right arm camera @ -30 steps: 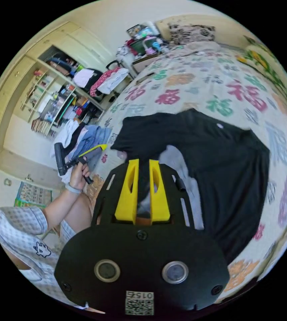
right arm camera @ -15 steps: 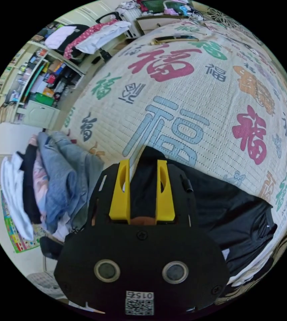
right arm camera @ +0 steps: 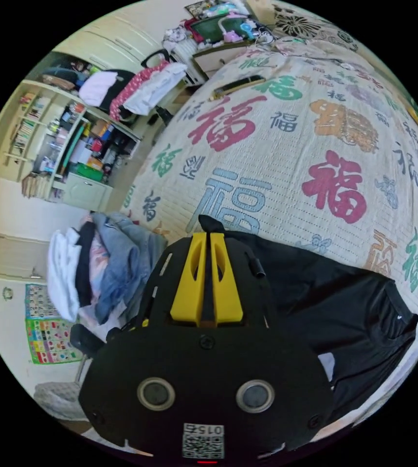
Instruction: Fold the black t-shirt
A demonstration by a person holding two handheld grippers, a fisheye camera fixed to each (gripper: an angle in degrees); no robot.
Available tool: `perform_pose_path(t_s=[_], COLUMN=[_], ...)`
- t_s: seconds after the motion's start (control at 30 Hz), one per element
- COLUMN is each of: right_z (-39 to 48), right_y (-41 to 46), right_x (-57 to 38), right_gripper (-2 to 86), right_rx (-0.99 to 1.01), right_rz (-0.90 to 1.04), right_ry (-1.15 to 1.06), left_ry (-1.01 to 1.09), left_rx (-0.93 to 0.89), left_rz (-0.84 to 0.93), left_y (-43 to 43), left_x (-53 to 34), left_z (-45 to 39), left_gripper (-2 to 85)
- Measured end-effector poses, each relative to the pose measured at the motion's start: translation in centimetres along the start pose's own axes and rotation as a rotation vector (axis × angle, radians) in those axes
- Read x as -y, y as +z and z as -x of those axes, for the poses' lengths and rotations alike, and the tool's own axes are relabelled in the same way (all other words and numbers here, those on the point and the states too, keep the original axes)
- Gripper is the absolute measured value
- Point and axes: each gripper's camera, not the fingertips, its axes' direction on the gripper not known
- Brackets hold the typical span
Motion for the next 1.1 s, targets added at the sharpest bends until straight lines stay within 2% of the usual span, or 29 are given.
perform_pose_path(t_s=[0.07,0.17,0.3,0.4,0.47,0.53,0.63,0.73,0.8,0.87,0.97,1.03,1.1], right_z=[-2.4,-6.6,-13.3,-18.9,-21.9,-23.3,-23.8,-22.4,-20.6,-18.3,-18.0,-18.4,-18.7], right_y=[-4.6,-10.2,-14.1,-14.3,-13.4,-13.3,-15.5,-17.0,-16.2,-13.9,-11.5,-11.8,-12.9], right_x=[-1.9,-6.2,-12.6,-17.2,-19.2,-19.9,-19.2,-16.3,-14.2,-12.3,-12.1,-12.5,-12.8], right_gripper=[-0.3,-0.1,0.6,1.6,3.5,6.9,9.8,10.0,9.6,7.5,4.0,2.4,2.5], right_rx=[0.126,0.228,0.213,0.211,0.185,0.132,-0.007,-0.03,-0.056,-0.095,-0.141,-0.125,-0.105], right_rz=[-0.113,-0.248,-0.338,-0.335,-0.243,-0.17,-0.154,-0.18,-0.119,0.017,0.102,0.053,0.026], right_ry=[-0.002,0.013,0.141,0.308,0.377,0.402,0.358,0.226,0.132,0.054,0.082,0.085,0.136], left_ry=[0.169,0.375,0.578,0.68,0.739,0.752,0.703,0.627,0.598,0.594,0.629,0.659,0.663], left_rx=[-0.014,-0.063,-0.027,-0.014,-0.008,-0.006,-0.017,-0.04,-0.068,-0.177,-0.243,-0.212,-0.183], left_rz=[-0.073,-0.089,-0.057,0.055,0.206,0.279,0.219,0.179,0.226,0.331,0.427,0.462,0.419], left_y=[-2.6,-3.8,-1.6,3.0,7.2,8.7,7.8,8.4,10.4,13.6,16.6,17.9,17.8], left_x=[1.0,1.5,0.2,-1.7,-3.2,-3.6,-1.9,1.3,2.8,3.5,2.1,0.9,0.6], left_z=[-4.6,-11.8,-20.4,-25.4,-27.8,-28.6,-28.2,-27.3,-27.2,-28.0,-29.8,-30.7,-31.0], left_gripper=[0.4,0.5,1.0,1.8,2.9,4.1,3.6,2.6,2.2,1.9,1.8,1.9,1.9])
